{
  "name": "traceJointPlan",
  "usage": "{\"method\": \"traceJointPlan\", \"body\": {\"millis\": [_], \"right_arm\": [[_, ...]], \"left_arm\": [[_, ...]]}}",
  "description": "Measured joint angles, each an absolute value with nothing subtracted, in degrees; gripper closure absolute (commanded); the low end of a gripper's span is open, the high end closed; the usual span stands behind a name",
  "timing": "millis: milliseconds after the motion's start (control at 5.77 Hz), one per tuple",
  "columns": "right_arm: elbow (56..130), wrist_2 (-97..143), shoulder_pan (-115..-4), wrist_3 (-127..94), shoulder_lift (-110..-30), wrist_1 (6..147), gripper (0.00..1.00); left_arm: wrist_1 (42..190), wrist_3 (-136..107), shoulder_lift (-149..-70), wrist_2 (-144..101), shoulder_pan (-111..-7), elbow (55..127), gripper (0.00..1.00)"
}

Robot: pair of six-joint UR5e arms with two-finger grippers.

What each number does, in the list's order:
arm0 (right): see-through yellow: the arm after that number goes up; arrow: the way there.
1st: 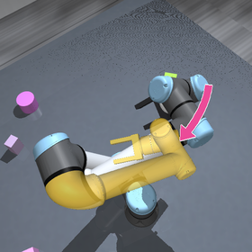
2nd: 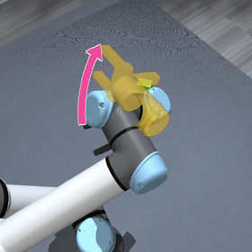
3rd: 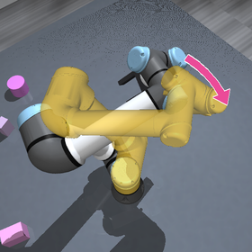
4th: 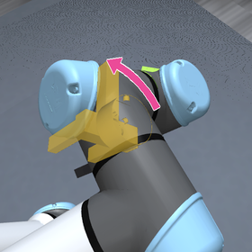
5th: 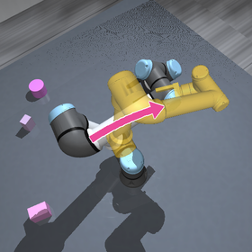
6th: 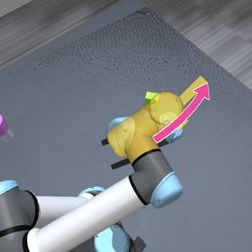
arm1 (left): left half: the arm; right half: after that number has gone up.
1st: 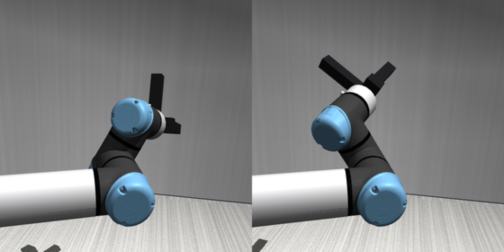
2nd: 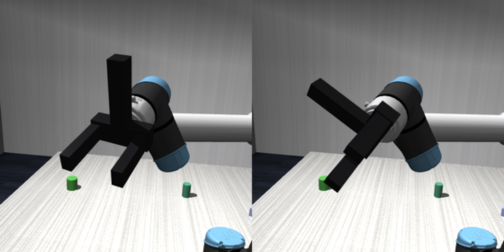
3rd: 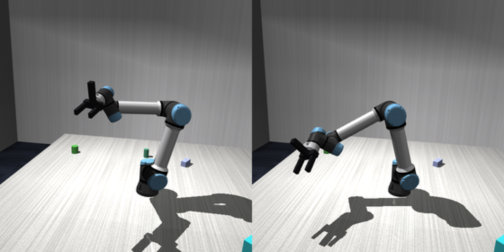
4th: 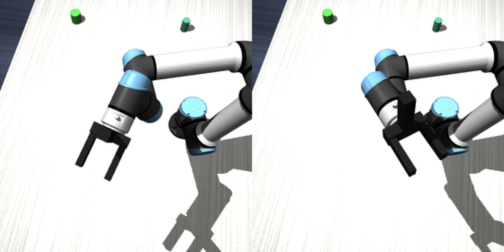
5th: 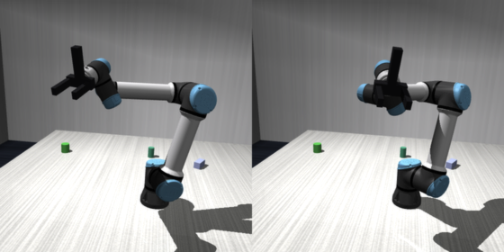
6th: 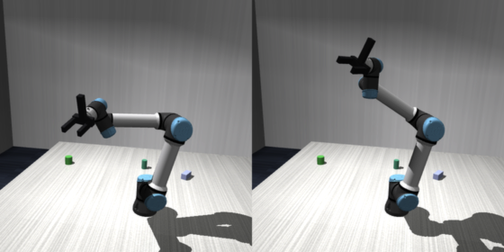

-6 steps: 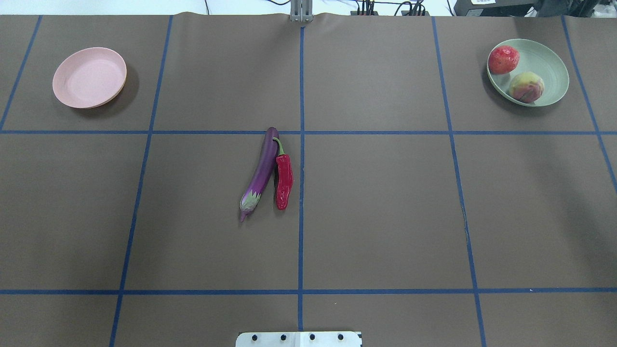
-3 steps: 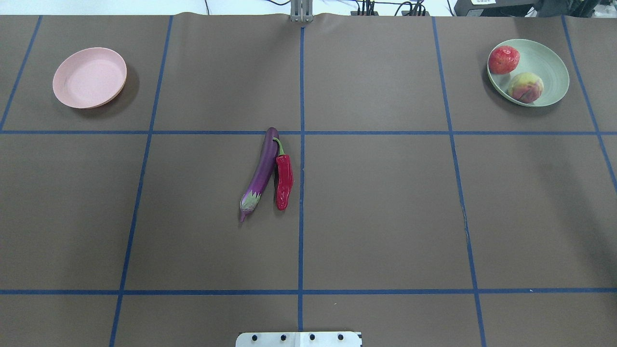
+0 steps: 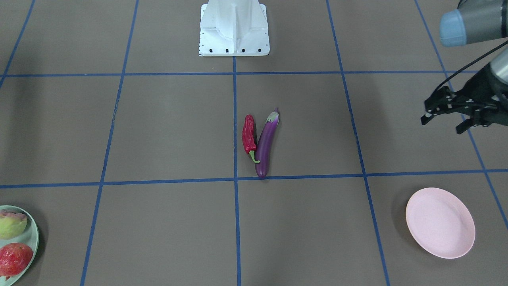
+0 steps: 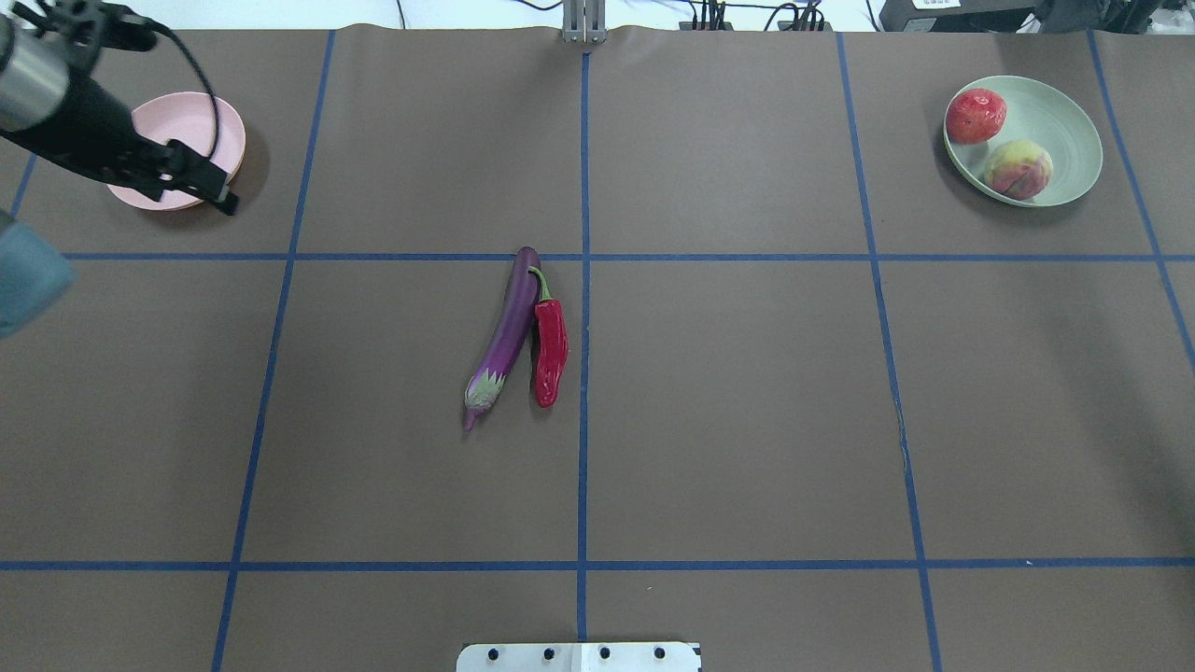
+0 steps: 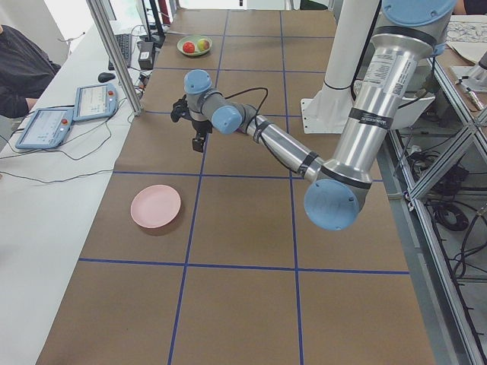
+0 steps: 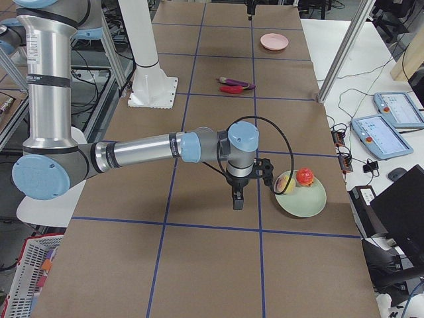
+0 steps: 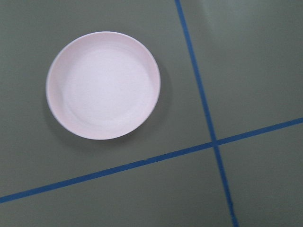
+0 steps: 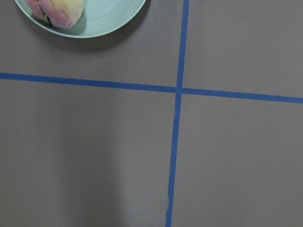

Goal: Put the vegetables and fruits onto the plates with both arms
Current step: 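Reach the left gripper to the purple eggplant and grasp it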

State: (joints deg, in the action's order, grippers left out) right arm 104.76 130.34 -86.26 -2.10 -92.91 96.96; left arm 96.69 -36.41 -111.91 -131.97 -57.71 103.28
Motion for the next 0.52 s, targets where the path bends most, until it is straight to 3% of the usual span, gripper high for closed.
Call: {"method": "traceJointPlan", "body": {"millis": [520], "right_arm": [[104.7,130.4,-86.3,-2.1,-92.8,96.9,0.00]], "left_arm": [[97.0,-52.1,-122.3,-117.2,-39.7,96.3,0.01]]}}
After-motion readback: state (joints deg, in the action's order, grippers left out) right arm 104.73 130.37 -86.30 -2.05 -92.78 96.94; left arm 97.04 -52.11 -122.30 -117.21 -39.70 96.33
